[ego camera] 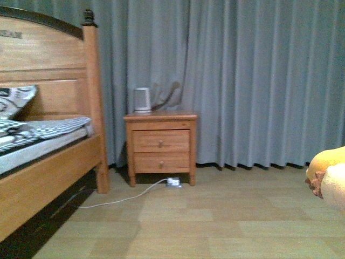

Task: Put away toys

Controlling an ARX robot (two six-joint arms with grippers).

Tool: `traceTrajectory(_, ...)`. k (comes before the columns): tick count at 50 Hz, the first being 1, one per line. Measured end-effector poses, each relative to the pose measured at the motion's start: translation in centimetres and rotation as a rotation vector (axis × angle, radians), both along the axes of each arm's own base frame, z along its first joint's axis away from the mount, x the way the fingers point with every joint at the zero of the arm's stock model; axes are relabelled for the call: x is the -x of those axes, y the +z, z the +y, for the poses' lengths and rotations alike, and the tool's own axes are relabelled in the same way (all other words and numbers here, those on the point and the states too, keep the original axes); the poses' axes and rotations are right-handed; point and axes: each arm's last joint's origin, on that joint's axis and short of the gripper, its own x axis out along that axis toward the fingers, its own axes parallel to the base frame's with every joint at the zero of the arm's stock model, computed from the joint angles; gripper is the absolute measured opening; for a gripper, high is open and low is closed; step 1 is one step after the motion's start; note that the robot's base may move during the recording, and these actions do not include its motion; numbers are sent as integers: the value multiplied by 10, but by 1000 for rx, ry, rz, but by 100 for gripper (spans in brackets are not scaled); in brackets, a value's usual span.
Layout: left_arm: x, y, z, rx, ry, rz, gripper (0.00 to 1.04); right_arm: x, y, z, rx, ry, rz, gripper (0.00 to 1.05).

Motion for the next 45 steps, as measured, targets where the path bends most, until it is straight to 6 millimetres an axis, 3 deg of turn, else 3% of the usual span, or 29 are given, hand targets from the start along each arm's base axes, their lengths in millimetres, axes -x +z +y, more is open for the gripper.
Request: traceTrajectory(45,0,0,0,0,0,0,98,0,0,0,1,2,-1,8)
